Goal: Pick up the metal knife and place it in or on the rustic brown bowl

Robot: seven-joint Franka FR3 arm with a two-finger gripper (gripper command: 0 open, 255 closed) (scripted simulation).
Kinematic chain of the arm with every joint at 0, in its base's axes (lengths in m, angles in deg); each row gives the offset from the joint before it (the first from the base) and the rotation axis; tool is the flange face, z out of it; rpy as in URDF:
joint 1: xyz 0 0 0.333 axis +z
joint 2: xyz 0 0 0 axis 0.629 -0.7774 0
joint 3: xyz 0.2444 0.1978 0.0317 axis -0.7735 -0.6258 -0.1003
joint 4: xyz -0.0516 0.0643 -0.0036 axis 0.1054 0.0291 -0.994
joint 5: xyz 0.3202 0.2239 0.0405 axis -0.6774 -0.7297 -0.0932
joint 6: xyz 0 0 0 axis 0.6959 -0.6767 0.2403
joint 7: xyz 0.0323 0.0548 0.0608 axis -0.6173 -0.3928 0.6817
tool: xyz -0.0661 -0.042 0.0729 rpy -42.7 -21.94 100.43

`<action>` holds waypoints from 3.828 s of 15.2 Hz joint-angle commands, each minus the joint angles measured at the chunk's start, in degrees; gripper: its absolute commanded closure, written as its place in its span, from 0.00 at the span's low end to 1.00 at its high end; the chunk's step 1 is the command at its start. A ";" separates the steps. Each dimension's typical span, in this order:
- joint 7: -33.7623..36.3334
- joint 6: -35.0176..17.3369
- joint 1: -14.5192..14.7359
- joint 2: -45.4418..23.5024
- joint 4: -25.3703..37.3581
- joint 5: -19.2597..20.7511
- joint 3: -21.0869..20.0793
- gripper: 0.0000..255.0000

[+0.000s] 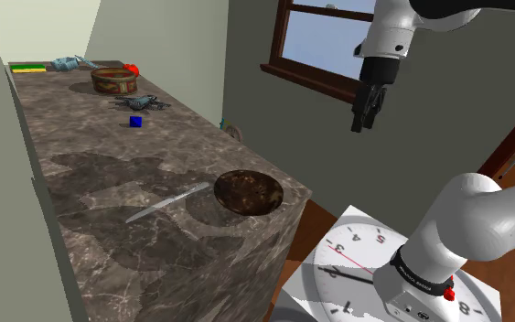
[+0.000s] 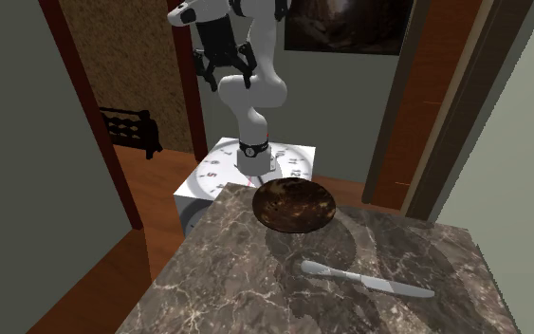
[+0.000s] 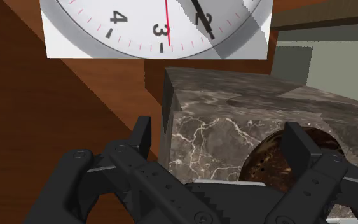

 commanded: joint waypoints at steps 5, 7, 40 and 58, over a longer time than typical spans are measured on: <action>-5.71 -5.23 2.77 -8.97 3.25 1.04 -0.44 0.00; -8.40 -7.47 4.05 -13.43 5.26 1.51 -0.80 0.00; -38.78 -16.60 24.13 -77.41 58.96 19.24 -14.23 0.00; -40.44 -21.66 25.72 -81.69 58.05 21.52 -14.65 0.00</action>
